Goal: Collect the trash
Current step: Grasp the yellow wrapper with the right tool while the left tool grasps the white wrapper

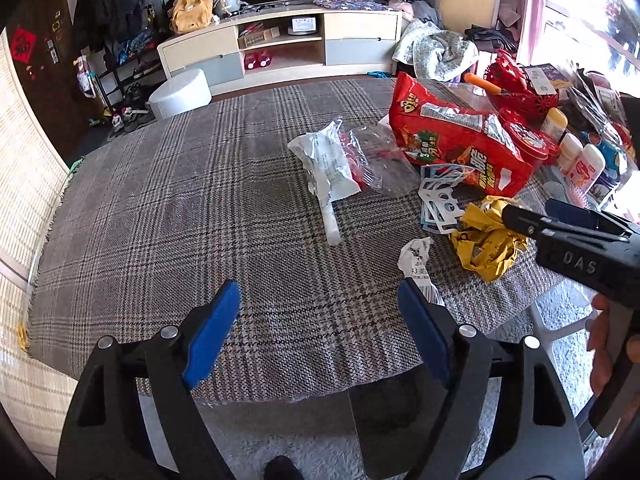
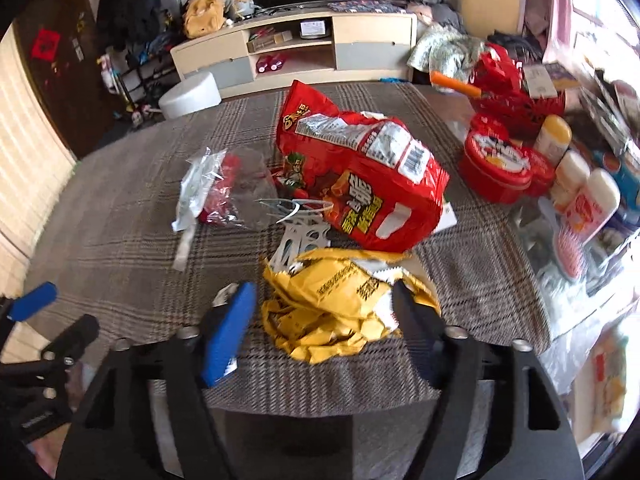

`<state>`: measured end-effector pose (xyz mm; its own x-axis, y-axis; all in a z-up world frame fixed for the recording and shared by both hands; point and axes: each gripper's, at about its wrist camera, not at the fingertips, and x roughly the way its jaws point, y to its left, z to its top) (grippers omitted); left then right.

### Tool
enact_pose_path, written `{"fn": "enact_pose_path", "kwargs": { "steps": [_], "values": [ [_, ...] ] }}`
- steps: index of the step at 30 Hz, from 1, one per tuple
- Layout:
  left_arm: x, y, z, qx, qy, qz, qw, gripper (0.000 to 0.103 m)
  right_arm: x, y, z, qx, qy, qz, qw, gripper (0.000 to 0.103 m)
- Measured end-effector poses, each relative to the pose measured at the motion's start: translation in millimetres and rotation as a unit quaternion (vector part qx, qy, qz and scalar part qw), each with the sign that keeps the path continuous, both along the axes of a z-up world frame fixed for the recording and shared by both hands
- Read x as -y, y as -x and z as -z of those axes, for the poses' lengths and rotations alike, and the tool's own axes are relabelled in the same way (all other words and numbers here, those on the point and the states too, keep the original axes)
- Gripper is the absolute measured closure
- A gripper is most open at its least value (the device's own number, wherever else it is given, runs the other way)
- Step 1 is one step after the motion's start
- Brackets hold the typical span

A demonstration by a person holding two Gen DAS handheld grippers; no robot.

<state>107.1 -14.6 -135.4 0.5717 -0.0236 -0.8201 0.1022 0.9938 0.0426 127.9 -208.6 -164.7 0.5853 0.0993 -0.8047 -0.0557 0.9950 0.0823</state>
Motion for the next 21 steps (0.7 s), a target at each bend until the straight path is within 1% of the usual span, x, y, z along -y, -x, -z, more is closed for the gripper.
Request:
{"fn": "enact_pose_path", "kwargs": {
  "steps": [3, 7, 10, 11, 12, 15, 16, 19, 20, 21],
  "values": [
    [-4, -2, 0, -0.002, 0.006, -0.002, 1.0000, 0.026, -10, -6, 5, -0.001, 0.019, -0.019, 1.000, 0.022],
    [-7, -6, 4, -0.007, 0.008, -0.006, 0.9999, 0.026, -21, -18, 19, -0.007, 0.077, -0.021, 0.997, 0.023],
    [-7, -9, 7, -0.011, 0.007, -0.004, 0.9999, 0.026, -17, -27, 31, -0.017, 0.083, -0.010, 0.996, 0.026],
    [-6, -10, 8, -0.012, 0.006, -0.003, 0.9999, 0.026, -15, -29, 33, -0.019, 0.077, -0.009, 0.997, 0.029],
    [-5, -11, 8, -0.013, 0.005, -0.002, 0.9999, 0.026, -9, -31, 35, -0.025, 0.056, -0.008, 0.998, 0.030],
    [1, -17, 11, -0.015, 0.006, 0.003, 0.9999, 0.026, 4, -34, 33, -0.027, 0.022, 0.003, 0.999, 0.034],
    [4, -19, 13, -0.017, 0.009, 0.005, 0.9998, 0.026, 11, -34, 33, -0.029, 0.006, 0.004, 1.000, 0.035],
    [17, -27, 18, -0.025, 0.020, 0.018, 0.9993, 0.026, 27, -34, 32, -0.033, -0.035, 0.012, 0.999, 0.043],
    [20, -29, 21, -0.027, 0.023, 0.021, 0.9992, 0.026, 36, -34, 32, -0.032, -0.055, 0.013, 0.998, 0.050],
    [27, -32, 24, -0.030, 0.027, 0.026, 0.9988, 0.026, 42, -33, 31, -0.029, -0.067, 0.013, 0.997, 0.054]
  ]
}}
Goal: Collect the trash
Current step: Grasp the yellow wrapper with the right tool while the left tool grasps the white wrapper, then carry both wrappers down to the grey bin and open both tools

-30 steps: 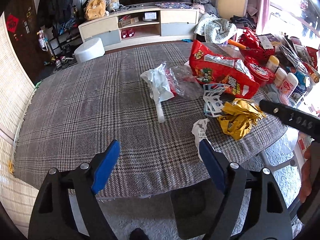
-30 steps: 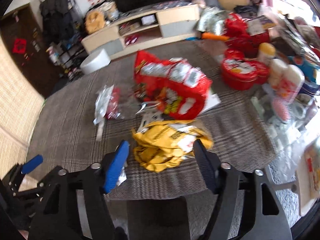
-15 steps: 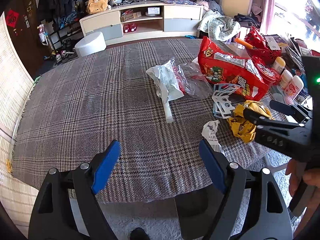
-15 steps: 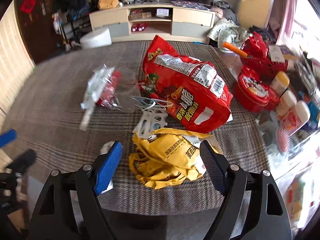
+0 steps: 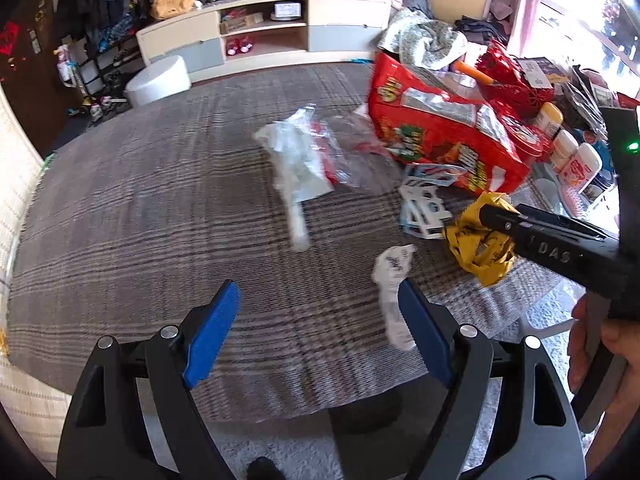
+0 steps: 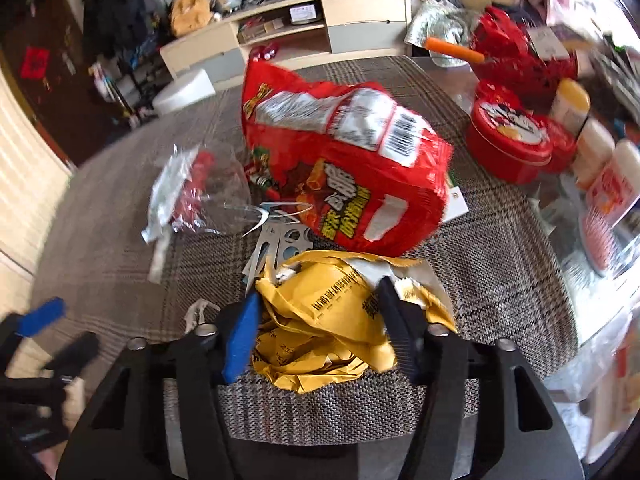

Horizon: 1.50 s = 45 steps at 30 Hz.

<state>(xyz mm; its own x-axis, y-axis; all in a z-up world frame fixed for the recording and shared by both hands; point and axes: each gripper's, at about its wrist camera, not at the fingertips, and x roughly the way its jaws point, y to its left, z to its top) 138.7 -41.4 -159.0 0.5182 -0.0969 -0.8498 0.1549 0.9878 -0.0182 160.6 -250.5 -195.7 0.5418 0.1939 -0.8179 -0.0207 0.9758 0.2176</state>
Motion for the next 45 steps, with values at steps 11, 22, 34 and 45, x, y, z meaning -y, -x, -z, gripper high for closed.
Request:
{"fn": "enact_pose_path", "kwargs": {
  "steps": [11, 22, 34, 45],
  "values": [
    [61, -20, 47, -0.042, -0.004, 0.045, 0.9981, 0.045, 38, 15, -13, 0.022, -0.045, 0.024, 0.998, 0.074],
    [70, -20, 68, -0.069, 0.004, 0.042, 0.9967, 0.093, 43, 33, -21, 0.033, -0.045, 0.012, 0.998, 0.084],
    [65, 18, 28, -0.013, 0.019, 0.037, 0.9991, 0.100, 50, 56, -38, 0.059, -0.049, 0.020, 0.997, 0.094],
    [48, 87, 0, 0.017, 0.035, 0.048, 0.9981, 0.101, 37, 119, -52, 0.069, -0.059, 0.011, 0.996, 0.094]
  ]
}}
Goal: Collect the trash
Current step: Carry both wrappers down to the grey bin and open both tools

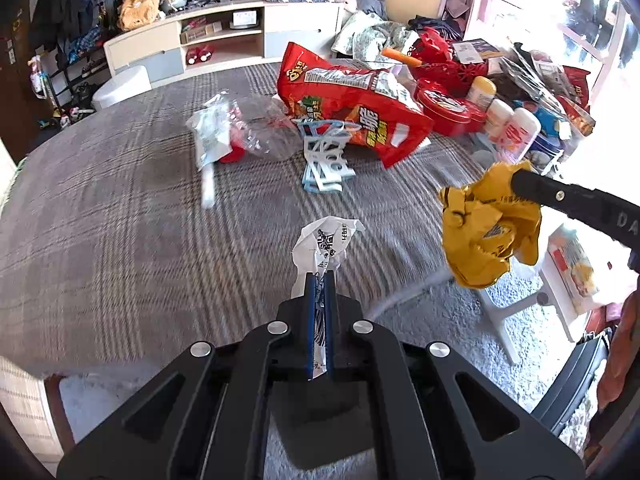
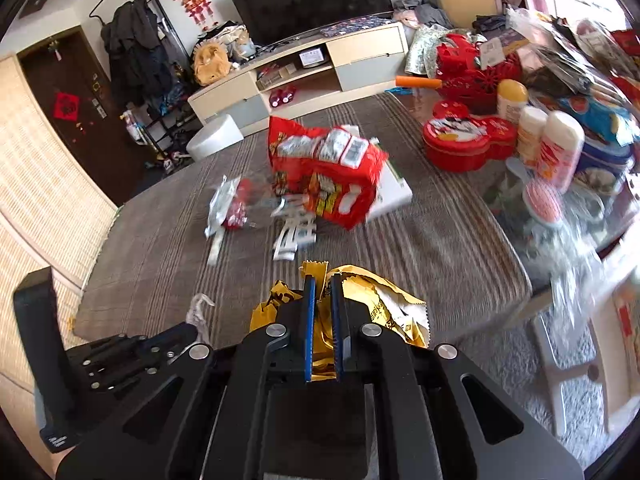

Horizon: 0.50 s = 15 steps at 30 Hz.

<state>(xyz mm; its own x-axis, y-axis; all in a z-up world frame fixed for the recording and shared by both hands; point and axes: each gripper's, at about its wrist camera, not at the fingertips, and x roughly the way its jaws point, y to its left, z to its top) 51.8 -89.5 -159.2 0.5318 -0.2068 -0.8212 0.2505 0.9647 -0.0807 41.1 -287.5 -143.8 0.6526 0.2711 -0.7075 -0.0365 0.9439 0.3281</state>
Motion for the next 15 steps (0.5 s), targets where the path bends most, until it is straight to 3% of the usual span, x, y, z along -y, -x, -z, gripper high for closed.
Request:
{"fn": "enact_pose_path", "kwargs": {
  "steps": [9, 15],
  "values": [
    [-10, 83, 16, -0.008, 0.003, 0.002, 1.0000, 0.101, -24, 65, 35, -0.021, -0.021, -0.004, 1.000, 0.094],
    [-9, 113, 69, -0.052, 0.003, 0.007, 0.9986, 0.100, -46, 82, 74, -0.037, -0.006, -0.012, 0.999, 0.094]
  ]
}}
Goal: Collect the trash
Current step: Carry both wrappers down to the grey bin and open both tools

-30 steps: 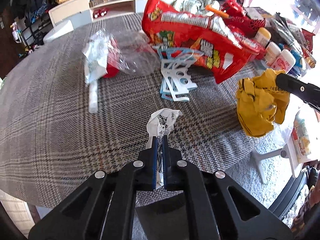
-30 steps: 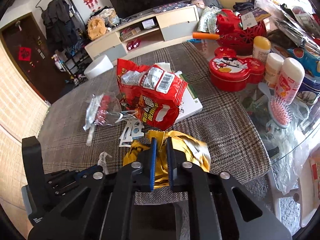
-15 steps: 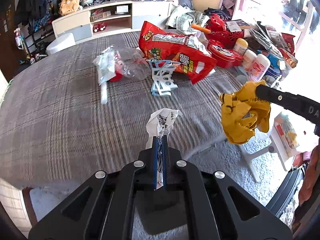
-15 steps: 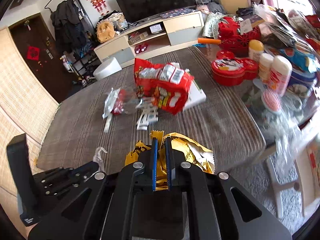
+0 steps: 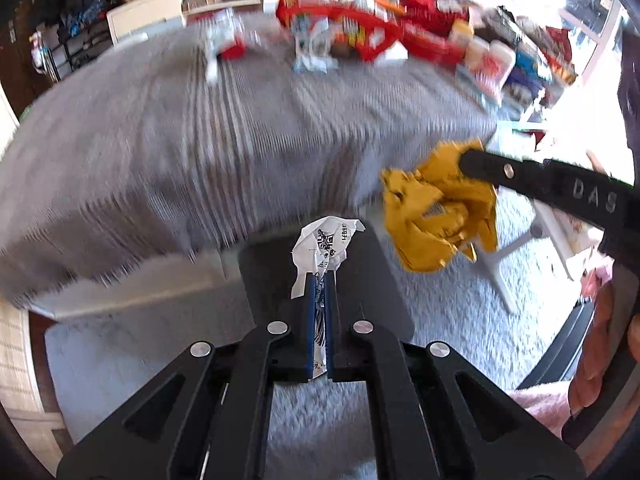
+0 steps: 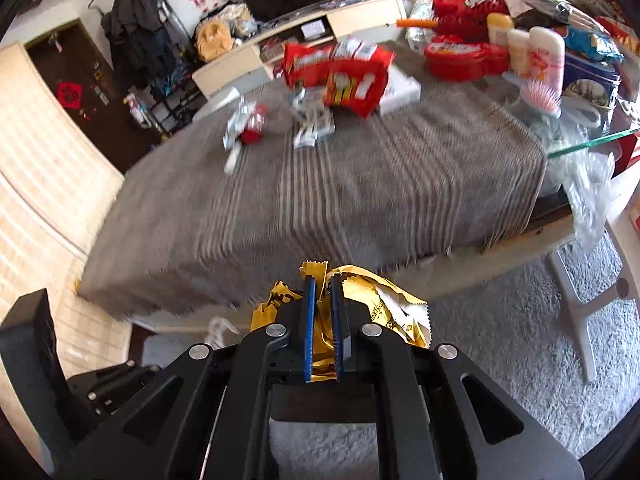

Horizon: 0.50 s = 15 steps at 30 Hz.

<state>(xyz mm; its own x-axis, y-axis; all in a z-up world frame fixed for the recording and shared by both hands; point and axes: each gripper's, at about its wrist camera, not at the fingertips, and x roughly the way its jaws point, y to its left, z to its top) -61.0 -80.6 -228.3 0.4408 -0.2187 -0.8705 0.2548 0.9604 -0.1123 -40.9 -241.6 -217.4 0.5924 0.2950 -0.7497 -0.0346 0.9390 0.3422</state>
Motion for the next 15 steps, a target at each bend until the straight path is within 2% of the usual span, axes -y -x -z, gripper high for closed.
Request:
{"fn": "enact_pose_path", "kwargs": {
  "steps": [3, 9, 15],
  "values": [
    [-1, 3, 28, -0.018, -0.004, -0.010, 0.9998, 0.101, -13, 3, 20, -0.015, 0.015, -0.008, 1.000, 0.094],
    [-10, -8, 79, -0.054, 0.009, -0.027, 0.9981, 0.101, -22, -10, 64, -0.056, 0.010, -0.012, 0.998, 0.094],
    [-12, -22, 113, -0.086, 0.030, -0.017, 0.9957, 0.099, -25, -28, 104, -0.092, 0.000, -0.009, 0.996, 0.094]
  ]
}}
